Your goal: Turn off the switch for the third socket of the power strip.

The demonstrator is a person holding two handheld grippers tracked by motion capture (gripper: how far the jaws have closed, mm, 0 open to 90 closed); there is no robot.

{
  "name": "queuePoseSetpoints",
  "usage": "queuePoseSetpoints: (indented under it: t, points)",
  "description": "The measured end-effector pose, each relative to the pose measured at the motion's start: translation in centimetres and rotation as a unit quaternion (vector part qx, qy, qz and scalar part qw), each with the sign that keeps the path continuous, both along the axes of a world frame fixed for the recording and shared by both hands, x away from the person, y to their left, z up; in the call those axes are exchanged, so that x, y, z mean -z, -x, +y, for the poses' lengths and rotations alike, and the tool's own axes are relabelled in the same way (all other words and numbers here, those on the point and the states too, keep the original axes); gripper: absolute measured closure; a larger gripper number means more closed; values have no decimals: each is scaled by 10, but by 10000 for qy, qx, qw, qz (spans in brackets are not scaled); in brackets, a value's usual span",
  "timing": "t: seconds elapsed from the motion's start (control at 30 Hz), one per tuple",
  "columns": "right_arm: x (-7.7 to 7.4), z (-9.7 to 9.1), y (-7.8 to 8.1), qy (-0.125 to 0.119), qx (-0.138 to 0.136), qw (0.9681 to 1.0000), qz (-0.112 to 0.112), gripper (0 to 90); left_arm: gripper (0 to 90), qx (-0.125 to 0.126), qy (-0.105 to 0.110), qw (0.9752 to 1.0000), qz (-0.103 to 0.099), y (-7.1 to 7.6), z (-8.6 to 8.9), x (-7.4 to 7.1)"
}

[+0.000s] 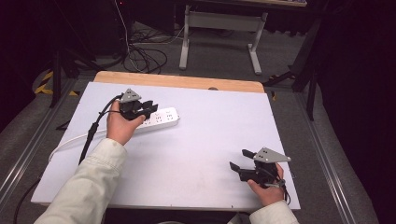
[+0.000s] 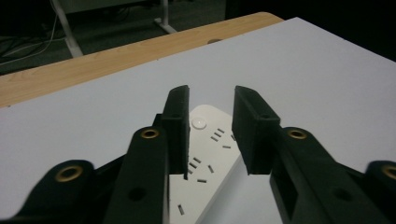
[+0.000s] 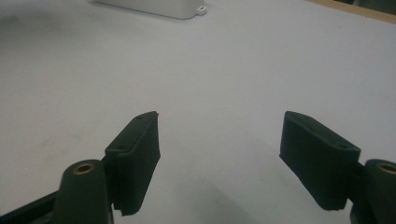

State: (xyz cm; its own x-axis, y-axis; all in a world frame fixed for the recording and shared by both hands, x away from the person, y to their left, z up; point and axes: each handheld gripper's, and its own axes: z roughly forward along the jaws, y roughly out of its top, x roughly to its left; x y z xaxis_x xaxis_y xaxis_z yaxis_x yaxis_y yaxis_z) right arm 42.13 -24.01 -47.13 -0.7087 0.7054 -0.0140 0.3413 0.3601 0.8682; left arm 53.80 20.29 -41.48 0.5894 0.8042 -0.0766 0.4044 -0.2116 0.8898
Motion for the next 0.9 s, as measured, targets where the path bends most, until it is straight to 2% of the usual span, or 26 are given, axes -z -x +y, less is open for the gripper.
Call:
queuePoseSetpoints:
  t: [0.03, 0.13, 0.17, 0.23, 0.3, 0.43, 0.6, 0.63, 0.67, 0.77, 0.9]
  points:
    - [0, 0, 0, 0, 0, 10000, 0, 289, 638, 19, 22, 10000, 1, 1, 1, -1]
    - [-1, 1, 0, -11, -8, 10000, 5, 289, 528, 83, 3, 10000, 9, 9, 2, -8]
    - [0, 1, 0, -15, -18, 10000, -1, 289, 500, 143, -118, 9998, -8, 15, 3, -13]
    - [0, 1, 0, -10, -16, 10000, 0, 288, 457, 143, -155, 9998, 2, 19, 4, -15]
    - [-1, 1, 0, -21, -17, 10000, 0, 288, 413, 219, -163, 9996, 114, 30, 9, -23]
    - [-1, 1, 0, -24, -10, 10000, 3, 288, 367, 321, -190, 9992, 172, 41, 13, -29]
    - [-1, 1, 1, -30, -10, 10000, -15, 286, 302, 434, 76, 9990, 24, 62, 22, -35]
    - [-1, 1, 1, -30, -9, 10000, -13, 285, 288, 473, 74, 9989, -17, 69, 25, -35]
    - [-1, 1, 0, -27, -9, 10000, -16, 285, 282, 473, 74, 9989, -17, 69, 25, -35]
    - [-1, 1, 0, -22, -11, 10000, 0, 284, 281, 586, -131, 9981, -158, 84, 30, -34]
    - [-1, 2, 1, -28, -25, 10000, -4, 284, 252, 686, -4, 9971, -332, 98, 35, -28]
